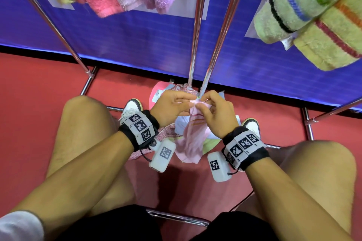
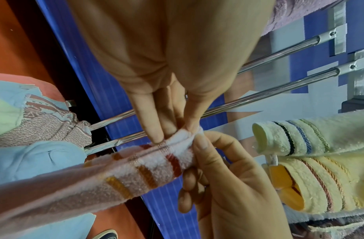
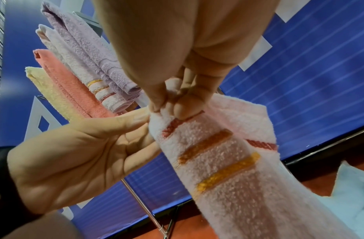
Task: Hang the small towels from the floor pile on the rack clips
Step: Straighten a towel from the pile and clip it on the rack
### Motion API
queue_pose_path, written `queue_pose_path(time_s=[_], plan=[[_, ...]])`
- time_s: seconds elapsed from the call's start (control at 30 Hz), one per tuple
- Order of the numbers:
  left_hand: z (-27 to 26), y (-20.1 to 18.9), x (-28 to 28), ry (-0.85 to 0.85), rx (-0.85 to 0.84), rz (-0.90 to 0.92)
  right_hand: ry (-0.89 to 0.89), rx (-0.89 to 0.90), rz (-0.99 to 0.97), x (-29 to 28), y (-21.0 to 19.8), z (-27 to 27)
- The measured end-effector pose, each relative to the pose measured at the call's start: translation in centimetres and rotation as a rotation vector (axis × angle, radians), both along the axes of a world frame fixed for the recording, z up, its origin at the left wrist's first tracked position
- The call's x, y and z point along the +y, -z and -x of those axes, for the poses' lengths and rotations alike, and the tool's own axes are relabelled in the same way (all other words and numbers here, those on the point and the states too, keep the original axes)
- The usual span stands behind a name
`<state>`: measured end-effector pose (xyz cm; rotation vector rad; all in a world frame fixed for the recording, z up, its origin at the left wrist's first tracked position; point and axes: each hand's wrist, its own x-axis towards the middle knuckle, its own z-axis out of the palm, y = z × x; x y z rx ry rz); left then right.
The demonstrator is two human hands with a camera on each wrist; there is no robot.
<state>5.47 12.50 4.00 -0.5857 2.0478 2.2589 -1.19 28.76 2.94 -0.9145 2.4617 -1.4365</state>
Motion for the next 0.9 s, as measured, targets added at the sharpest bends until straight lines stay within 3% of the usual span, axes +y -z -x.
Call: queue_pose_path(time_s=[0.4, 0.77, 0.9], plan=[[-0.21, -0.28, 0.30, -0.061, 0.058, -0.023, -0.049, 0.086, -0.042, -0.13, 0.89, 0.05], [-0.60, -0.31, 0.38, -0.005, 0.042, 0.237, 0.003, 0.081, -0.059, 0.09, 0.76, 0.11], [-0.68, -0.64, 0.28, -0.009, 0.050, 0.208, 0.007, 0.058, -0.040, 0.14, 0.65, 0.08]])
